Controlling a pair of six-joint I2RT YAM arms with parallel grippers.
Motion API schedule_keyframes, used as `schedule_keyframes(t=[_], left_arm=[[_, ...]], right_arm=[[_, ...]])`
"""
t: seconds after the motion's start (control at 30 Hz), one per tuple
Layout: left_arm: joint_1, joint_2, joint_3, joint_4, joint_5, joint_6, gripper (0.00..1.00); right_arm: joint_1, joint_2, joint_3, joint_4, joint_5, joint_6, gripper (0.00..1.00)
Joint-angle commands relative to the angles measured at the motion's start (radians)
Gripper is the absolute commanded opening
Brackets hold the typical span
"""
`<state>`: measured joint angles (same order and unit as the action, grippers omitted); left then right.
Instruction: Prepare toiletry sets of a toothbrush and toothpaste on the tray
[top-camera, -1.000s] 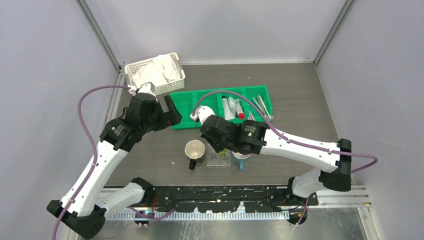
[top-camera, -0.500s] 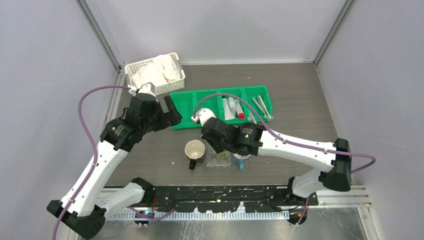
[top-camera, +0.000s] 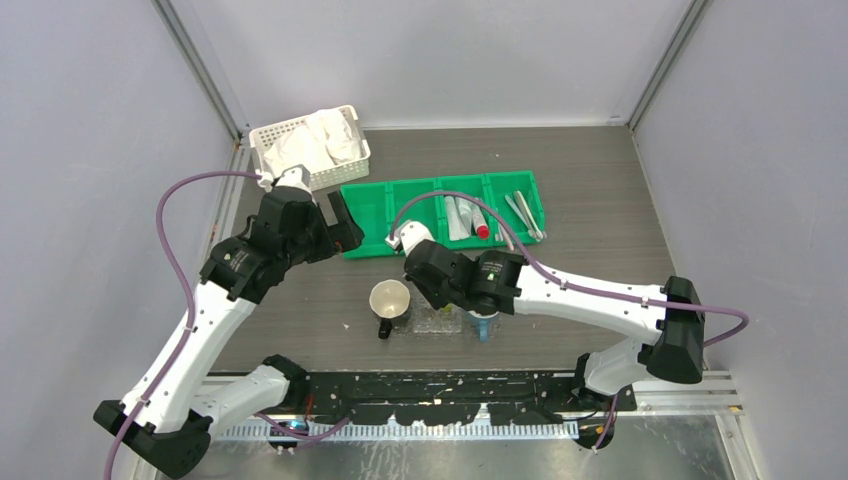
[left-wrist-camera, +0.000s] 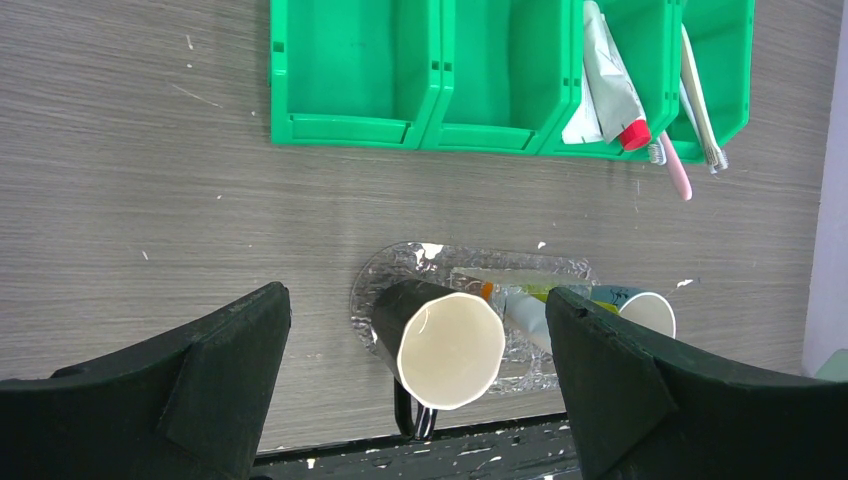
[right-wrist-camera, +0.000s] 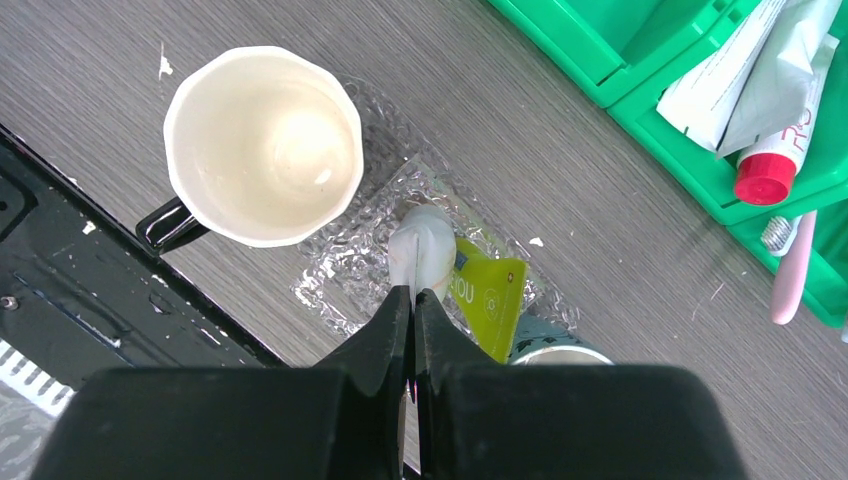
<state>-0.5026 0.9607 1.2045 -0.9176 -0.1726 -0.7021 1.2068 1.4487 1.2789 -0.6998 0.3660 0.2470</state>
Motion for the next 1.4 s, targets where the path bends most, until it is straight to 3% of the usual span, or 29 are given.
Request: schedule_keyframes(t=[0.0, 1.1, 1.13, 1.37], left_arm=[[0.003, -0.013, -0.003, 0.026, -0.007, 0.004, 1.00], [0.003, -0.003, 0.000, 0.034, 0.002, 0.004, 1.00], [0.003, -0.002, 0.002, 0.034, 0.004, 0.004, 1.00], [0.003, -0.004, 0.006, 0.033, 0.002, 0.004, 1.00]], right_arm=[[-0.006, -0.059, -0.014, 0.089, 0.032, 0.029, 0.01], [-0.012, -0.092, -0.142, 0.202, 0.046, 0.087, 0.04], [-0.012, -0.093, -0.142, 0.201, 0.045, 0.087, 0.05], [-0.011, -0.115, -0.096, 0.149, 0.025, 0.098, 0.36]])
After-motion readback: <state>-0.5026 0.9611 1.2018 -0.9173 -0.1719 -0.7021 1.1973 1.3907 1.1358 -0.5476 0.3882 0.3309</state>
